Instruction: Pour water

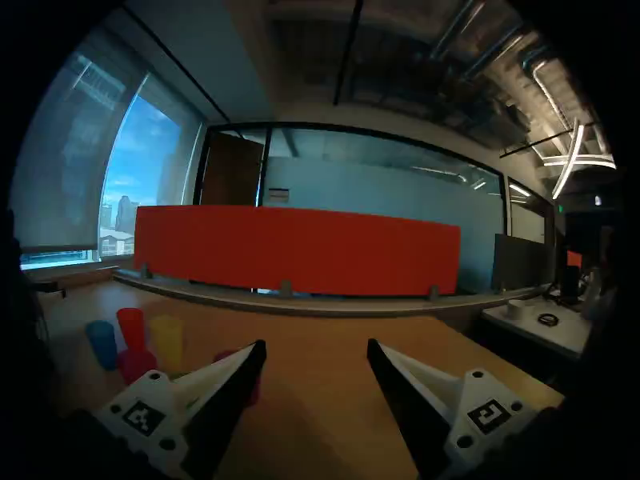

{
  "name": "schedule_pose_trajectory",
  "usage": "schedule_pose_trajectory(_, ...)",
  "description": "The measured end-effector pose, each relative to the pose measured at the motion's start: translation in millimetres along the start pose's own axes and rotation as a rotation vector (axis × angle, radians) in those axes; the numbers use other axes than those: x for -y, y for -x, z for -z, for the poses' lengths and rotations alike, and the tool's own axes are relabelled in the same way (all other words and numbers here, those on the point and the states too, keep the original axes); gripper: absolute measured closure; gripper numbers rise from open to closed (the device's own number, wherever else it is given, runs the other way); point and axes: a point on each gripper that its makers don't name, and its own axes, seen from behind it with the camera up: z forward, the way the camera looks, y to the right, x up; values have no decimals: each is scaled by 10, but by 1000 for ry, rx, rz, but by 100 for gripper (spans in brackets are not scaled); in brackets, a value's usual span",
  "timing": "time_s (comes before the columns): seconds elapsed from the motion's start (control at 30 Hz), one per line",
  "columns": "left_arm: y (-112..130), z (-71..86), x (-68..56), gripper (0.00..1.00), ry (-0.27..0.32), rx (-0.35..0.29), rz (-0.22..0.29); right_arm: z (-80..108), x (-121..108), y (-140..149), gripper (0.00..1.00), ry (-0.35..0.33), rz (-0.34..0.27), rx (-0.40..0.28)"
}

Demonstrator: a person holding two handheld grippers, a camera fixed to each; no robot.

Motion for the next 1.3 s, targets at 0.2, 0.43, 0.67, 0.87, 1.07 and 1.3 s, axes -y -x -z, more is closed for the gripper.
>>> schedule_pose_trajectory(0.2, 0, 6, 1, 15, 0, 0, 0, -53, -74, 81, 1, 20, -3, -18)
schedule_pose_trajectory(0.43, 1, 7, 2, 15, 0, 0, 0, -173, -124, 184, 1, 22, -20, -35)
schedule_pose_trajectory(0.67, 3, 4, 2, 15, 0, 0, 0, -244, -124, 216, 1, 7, -47, -60)
schedule_pose_trajectory(0.87, 5, 10, 2, 15, -1, 0, 0, -273, -146, 350, 1, 8, -89, -49)
schedule_pose_trajectory(1.07, 7, 12, 6, 15, -1, 0, 0, -285, -150, 420, 1, 7, -100, -36)
schedule_pose_trajectory(1.3, 7, 11, 3, 15, -1, 0, 0, -289, -114, 455, 1, -1, -91, -23)
